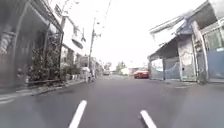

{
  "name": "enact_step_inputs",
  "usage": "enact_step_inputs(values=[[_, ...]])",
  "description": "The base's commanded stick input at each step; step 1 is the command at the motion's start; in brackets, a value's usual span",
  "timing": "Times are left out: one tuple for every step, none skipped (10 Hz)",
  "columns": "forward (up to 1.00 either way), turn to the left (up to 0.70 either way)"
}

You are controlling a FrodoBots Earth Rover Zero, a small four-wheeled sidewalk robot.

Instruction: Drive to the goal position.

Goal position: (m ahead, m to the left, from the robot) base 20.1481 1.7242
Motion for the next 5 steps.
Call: enact_step_inputs(values=[[1.00,0.00],[1.00,0.00],[1.00,0.00],[1.00,-0.14],[1.00,-0.40]])
